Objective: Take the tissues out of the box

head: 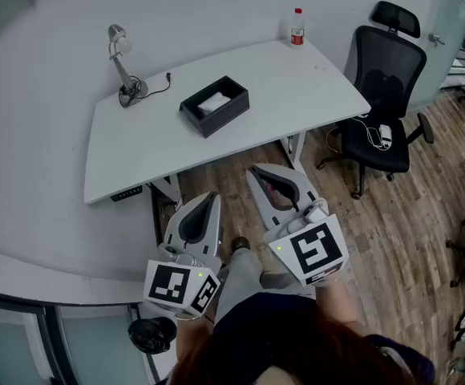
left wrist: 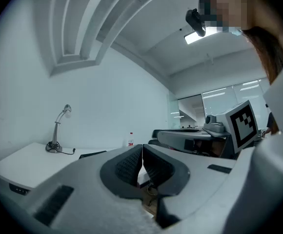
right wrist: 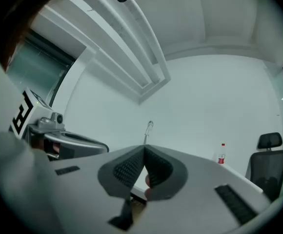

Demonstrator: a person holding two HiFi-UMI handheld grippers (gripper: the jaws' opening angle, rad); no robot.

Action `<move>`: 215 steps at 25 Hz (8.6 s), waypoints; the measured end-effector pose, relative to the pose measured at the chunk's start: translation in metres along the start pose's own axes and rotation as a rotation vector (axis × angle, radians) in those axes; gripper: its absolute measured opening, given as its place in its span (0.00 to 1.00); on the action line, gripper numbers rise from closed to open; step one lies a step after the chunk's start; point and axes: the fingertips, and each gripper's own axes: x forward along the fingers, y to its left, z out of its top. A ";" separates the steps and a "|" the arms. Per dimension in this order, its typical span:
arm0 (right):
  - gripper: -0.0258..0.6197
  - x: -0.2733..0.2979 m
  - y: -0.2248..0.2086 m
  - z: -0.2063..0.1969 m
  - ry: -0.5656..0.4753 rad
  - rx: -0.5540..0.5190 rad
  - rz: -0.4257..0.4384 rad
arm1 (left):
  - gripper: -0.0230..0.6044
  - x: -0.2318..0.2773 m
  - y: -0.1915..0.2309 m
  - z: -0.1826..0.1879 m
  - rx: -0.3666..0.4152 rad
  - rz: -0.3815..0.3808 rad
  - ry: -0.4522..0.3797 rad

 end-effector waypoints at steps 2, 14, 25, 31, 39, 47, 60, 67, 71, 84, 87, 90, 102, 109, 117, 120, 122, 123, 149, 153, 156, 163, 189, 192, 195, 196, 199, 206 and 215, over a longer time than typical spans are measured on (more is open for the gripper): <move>0.07 0.002 -0.005 0.001 -0.014 0.021 -0.007 | 0.07 0.005 0.003 0.000 0.000 0.001 0.000; 0.07 0.037 -0.032 0.000 -0.017 0.107 -0.010 | 0.07 0.038 0.031 0.001 -0.020 0.004 0.013; 0.07 0.087 -0.049 -0.005 0.001 0.091 0.012 | 0.07 0.068 0.068 0.002 -0.026 0.013 0.019; 0.07 0.116 -0.060 -0.013 0.035 0.084 0.004 | 0.07 0.086 0.093 0.002 -0.035 0.016 0.017; 0.07 0.154 -0.072 -0.024 0.079 0.072 0.020 | 0.07 0.110 0.123 0.000 -0.053 0.015 0.016; 0.10 0.191 -0.083 -0.034 0.128 0.052 0.023 | 0.07 0.134 0.152 -0.002 -0.063 0.001 0.009; 0.17 0.249 -0.094 -0.065 0.242 0.031 0.037 | 0.07 0.164 0.203 -0.012 -0.099 -0.004 0.017; 0.24 0.276 -0.098 -0.084 0.310 0.015 0.049 | 0.07 0.180 0.225 -0.020 -0.127 -0.013 0.030; 0.28 0.290 -0.101 -0.099 0.359 0.000 0.060 | 0.07 0.190 0.234 -0.027 -0.144 -0.020 0.038; 0.36 0.328 -0.106 -0.149 0.537 -0.033 0.101 | 0.07 0.210 0.268 -0.046 -0.200 -0.009 0.059; 0.38 0.334 -0.107 -0.162 0.584 -0.029 0.111 | 0.07 0.214 0.274 -0.051 -0.208 -0.006 0.069; 0.40 0.340 -0.107 -0.176 0.639 -0.025 0.123 | 0.07 0.218 0.280 -0.055 -0.216 -0.003 0.080; 0.43 0.351 -0.108 -0.211 0.817 -0.058 0.190 | 0.07 0.234 0.290 -0.067 -0.242 -0.011 0.105; 0.45 0.354 -0.105 -0.229 0.916 -0.058 0.215 | 0.07 0.237 0.296 -0.072 -0.256 -0.007 0.114; 0.45 0.355 -0.108 -0.240 1.009 -0.074 0.203 | 0.07 0.239 0.304 -0.076 -0.266 0.004 0.123; 0.45 0.355 -0.107 -0.243 1.042 -0.078 0.204 | 0.07 0.240 0.305 -0.077 -0.268 0.006 0.124; 0.45 0.355 -0.109 -0.245 1.064 -0.087 0.195 | 0.07 0.240 0.305 -0.077 -0.268 0.007 0.124; 0.45 0.355 -0.110 -0.246 1.073 -0.097 0.185 | 0.07 0.241 0.305 -0.076 -0.268 0.008 0.123; 0.30 0.354 -0.122 -0.232 0.971 -0.154 0.084 | 0.07 0.221 0.297 -0.064 -0.242 0.037 0.100; 0.30 0.353 -0.124 -0.215 0.901 -0.132 0.072 | 0.07 0.219 0.290 -0.061 -0.232 0.030 0.095; 0.30 0.351 -0.127 -0.202 0.846 -0.118 0.058 | 0.07 0.215 0.284 -0.057 -0.221 0.025 0.093; 0.30 0.345 -0.131 -0.172 0.700 -0.107 0.024 | 0.07 0.204 0.271 -0.047 -0.194 0.029 0.080; 0.30 0.263 -0.108 -0.068 0.316 -0.065 -0.045 | 0.07 0.140 0.192 -0.009 -0.098 0.033 0.020; 0.30 0.248 -0.102 -0.061 0.298 -0.066 -0.043 | 0.07 0.131 0.181 -0.006 -0.089 0.032 0.015; 0.30 0.233 -0.097 -0.054 0.284 -0.067 -0.042 | 0.07 0.121 0.170 -0.003 -0.083 0.035 0.010; 0.30 0.228 -0.095 -0.052 0.279 -0.069 -0.042 | 0.07 0.117 0.167 -0.002 -0.081 0.036 0.008; 0.30 0.213 -0.088 -0.045 0.261 -0.074 -0.040 | 0.07 0.106 0.155 0.001 -0.074 0.038 0.001; 0.29 0.178 -0.073 -0.027 0.218 -0.077 -0.037 | 0.07 0.083 0.127 0.005 -0.061 0.028 -0.005; 0.29 0.126 -0.061 -0.002 0.133 -0.072 -0.049 | 0.07 0.059 0.090 0.015 -0.025 0.021 -0.017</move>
